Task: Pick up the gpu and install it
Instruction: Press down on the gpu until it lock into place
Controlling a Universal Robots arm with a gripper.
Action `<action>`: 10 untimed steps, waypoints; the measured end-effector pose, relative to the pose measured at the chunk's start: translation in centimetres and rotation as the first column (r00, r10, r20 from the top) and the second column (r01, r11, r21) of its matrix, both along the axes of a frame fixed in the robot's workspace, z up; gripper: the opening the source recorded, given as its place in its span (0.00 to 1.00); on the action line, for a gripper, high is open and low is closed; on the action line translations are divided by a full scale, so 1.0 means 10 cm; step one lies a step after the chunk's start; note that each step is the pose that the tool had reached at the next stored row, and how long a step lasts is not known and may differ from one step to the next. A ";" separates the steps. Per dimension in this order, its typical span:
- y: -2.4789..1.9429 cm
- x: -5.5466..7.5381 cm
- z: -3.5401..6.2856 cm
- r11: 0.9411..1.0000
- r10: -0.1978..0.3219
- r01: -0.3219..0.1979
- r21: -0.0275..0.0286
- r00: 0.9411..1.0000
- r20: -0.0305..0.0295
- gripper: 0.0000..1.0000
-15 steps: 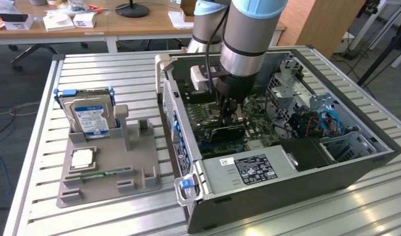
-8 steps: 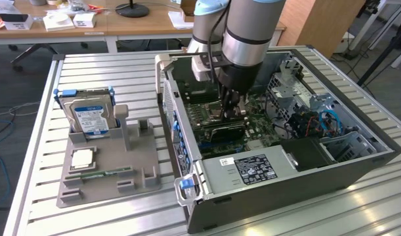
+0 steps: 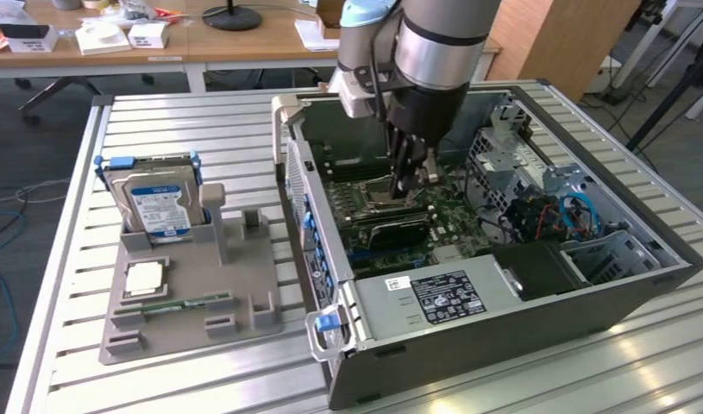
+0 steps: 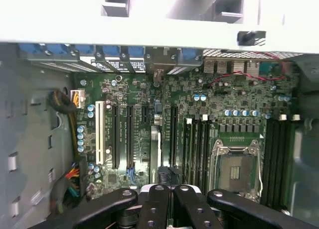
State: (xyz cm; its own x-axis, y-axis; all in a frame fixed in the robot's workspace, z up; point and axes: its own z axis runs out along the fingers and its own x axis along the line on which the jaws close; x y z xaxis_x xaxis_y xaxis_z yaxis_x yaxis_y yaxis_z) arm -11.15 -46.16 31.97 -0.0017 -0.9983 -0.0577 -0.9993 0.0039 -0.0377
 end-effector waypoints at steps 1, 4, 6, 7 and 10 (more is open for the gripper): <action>0.000 0.00 0.035 1.000 0.000 0.000 0.000 1.000 0.000 0.10; 0.000 0.00 0.144 1.000 0.000 0.000 0.000 1.000 0.000 0.10; 0.000 0.00 0.214 1.000 0.000 0.000 0.000 1.000 0.000 0.10; 0.000 0.00 0.249 1.000 0.000 0.000 -0.001 1.000 0.000 0.10; 0.000 0.00 0.352 1.000 0.000 0.000 -0.001 1.000 0.000 0.10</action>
State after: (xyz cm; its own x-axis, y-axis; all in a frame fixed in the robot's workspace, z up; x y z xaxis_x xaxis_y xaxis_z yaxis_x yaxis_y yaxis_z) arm -11.14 -46.16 35.49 -0.0017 -0.9984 -0.0569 -0.9993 0.0038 -0.0377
